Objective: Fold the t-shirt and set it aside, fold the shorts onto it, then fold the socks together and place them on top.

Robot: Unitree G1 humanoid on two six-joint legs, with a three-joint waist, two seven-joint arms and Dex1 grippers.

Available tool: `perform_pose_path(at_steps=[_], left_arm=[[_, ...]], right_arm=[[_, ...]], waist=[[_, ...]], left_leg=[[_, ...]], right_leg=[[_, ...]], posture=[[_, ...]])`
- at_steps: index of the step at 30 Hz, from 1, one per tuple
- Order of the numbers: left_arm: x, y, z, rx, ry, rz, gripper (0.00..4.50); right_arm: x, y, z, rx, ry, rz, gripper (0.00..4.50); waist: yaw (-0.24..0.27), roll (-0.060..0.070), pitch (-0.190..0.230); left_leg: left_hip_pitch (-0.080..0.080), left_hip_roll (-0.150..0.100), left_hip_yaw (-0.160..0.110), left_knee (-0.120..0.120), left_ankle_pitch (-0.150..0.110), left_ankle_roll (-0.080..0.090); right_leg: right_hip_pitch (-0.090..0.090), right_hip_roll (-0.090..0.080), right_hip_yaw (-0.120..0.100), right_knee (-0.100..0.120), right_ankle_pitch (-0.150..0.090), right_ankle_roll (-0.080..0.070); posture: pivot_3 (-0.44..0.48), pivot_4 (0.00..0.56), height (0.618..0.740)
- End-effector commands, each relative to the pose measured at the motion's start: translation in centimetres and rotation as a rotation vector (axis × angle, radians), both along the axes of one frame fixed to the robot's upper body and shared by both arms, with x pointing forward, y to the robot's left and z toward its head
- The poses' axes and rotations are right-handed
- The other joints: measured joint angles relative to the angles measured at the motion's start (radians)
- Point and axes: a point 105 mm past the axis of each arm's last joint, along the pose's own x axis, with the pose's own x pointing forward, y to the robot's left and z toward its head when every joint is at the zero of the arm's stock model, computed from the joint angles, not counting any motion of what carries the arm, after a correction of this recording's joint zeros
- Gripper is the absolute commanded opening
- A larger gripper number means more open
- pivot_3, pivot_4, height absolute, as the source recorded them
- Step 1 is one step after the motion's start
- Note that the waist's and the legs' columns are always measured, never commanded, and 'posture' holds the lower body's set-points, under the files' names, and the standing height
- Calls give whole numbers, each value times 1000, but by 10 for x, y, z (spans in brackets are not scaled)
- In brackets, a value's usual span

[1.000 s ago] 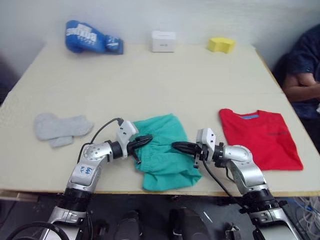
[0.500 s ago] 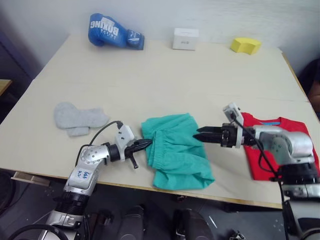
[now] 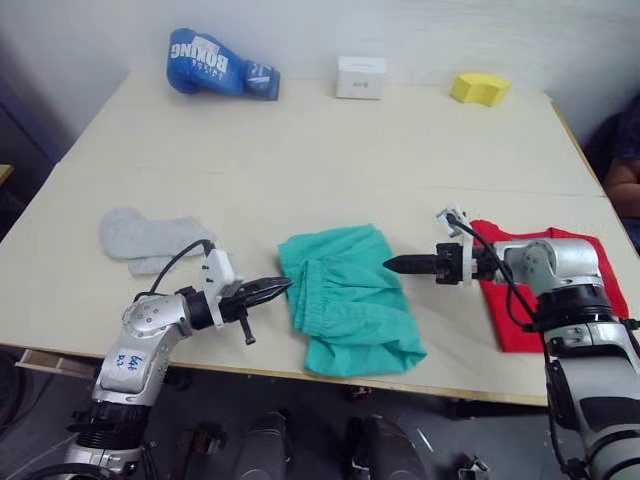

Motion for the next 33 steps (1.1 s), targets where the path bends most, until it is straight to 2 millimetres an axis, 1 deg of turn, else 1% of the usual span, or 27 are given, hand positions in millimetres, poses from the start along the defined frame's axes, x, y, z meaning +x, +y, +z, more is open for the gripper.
perform_pose_path(at_steps=[1, 4, 5, 8, 9, 13, 15, 16, 18, 19, 20, 22, 24, 26, 30, 32, 33], left_arm=[[7, -13, -2, 16, -27, 0, 0], [17, -15, -15, 63, -25, 30, 0], [19, -15, -19, 69, -18, 39, 0], [20, -15, -28, 100, 1, 24, 0], [20, -15, -29, 107, 2, 16, 0], [20, -15, -30, 94, 1, 13, 0], [19, -15, -27, 71, -12, 8, 0], [18, -15, -22, 46, -19, 0, 0], [14, -14, -8, -46, -27, -10, 0], [10, -13, 0, -70, -37, -33, 360], [6, -11, 4, -68, -42, -50, 541], [-2, -8, 13, -65, -56, -82, 1148], [-10, 0, 26, -97, -66, -95, 1795], [-18, 5, 33, -107, -57, -110, 2422], [-26, 11, 30, -89, -34, -111, 3692], [-29, 13, 30, -82, -34, -106, 4315], [-31, 13, 32, -82, -40, -101, 4448]], right_arm=[[-18, 28, -11, 68, 152, 99, 4485], [-24, 40, -8, 106, 166, 129, 3919], [-25, 43, -7, 110, 162, 133, 3540], [-17, 42, -8, 108, 145, 71, 2526], [-16, 41, -9, 100, 138, 59, 2127], [-13, 38, -6, 79, 106, 23, 822], [-11, 38, 4, 103, 81, 12, 196], [-12, 38, 12, 121, 68, 16, 94], [-16, 37, 28, 145, 23, 38, 94], [-20, 34, 37, 150, 2, 55, 0], [-24, 31, 47, 161, -26, 71, 0], [-33, 22, 65, 182, -79, 104, 0], [-50, 3, 85, 178, -188, 169, 0], [-63, -22, 91, 105, -210, 190, 0], [-71, -69, 97, -102, -248, 153, 0], [-75, -88, 112, -158, -255, 123, 0], [-79, -97, 123, -166, -250, 103, 0]], waist=[[-6, 0, 0], [-13, 0, 0], [-13, 0, 0], [-11, 0, 0], [-10, 0, 0], [-10, 0, 0], [-11, 0, 0], [-10, 0, 0], [-10, 0, 0], [-10, 0, 0], [-10, 0, 0], [-9, 0, 0], [-5, 0, 1], [3, 0, 1], [3, 0, 1], [1, -1, 1], [-1, 0, 2]], left_leg=[[0, 0, 0, 0, 0, 0], [0, 1, 3, 0, 0, 0], [0, 2, 4, 0, 0, 0], [-1, 2, 5, 1, 0, 0], [-1, 2, 5, 2, -1, 0], [-4, 2, 5, 7, -3, 3], [-5, 2, 5, 8, -4, 4], [-5, 1, 5, 8, -4, 4], [-7, 1, 5, 8, -4, 5], [-10, 1, 5, 8, -4, 5], [-11, 1, 6, 8, -4, 5], [-13, 0, 6, 8, -4, 5], [-14, 0, 7, 8, -4, 5], [-15, -1, 7, 9, -5, 7], [-13, -1, 11, 10, -6, 9], [-12, -1, 15, 9, -7, 10], [-12, 0, 18, 9, -7, 10]], right_leg=[[0, 0, 0, 0, 0, 0], [-2, 2, 2, 1, 0, 0], [-2, 3, 3, 2, 0, 0], [-4, 3, 4, 3, 0, 0], [-4, 2, 4, 3, 0, 0], [-5, 1, 5, 3, 1, 1], [-5, 1, 5, 3, 1, 2], [-5, 0, 5, 3, 1, 2], [-7, -1, 5, 3, 2, 2], [-10, -1, 6, 4, 2, 2], [-11, -1, 6, 4, 2, 3], [-14, -1, 6, 4, 2, 3], [-14, -1, 6, 3, 2, 3], [-15, -2, 6, 2, 2, 3], [-14, -2, 9, 0, 3, 6], [-16, -2, 14, 0, 4, 7], [-17, -1, 17, 1, 4, 7]], posture=[[0, 150, 740], [0, 150, 740], [0, 150, 740], [0, 150, 740], [0, 150, 740], [0, 150, 740], [0, 150, 740], [0, 150, 740], [0, 150, 740], [0, 150, 740], [0, 150, 740], [0, 150, 740], [0, 150, 740], [0, 150, 740], [0, 150, 740], [0, 150, 740], [0, 150, 740]])
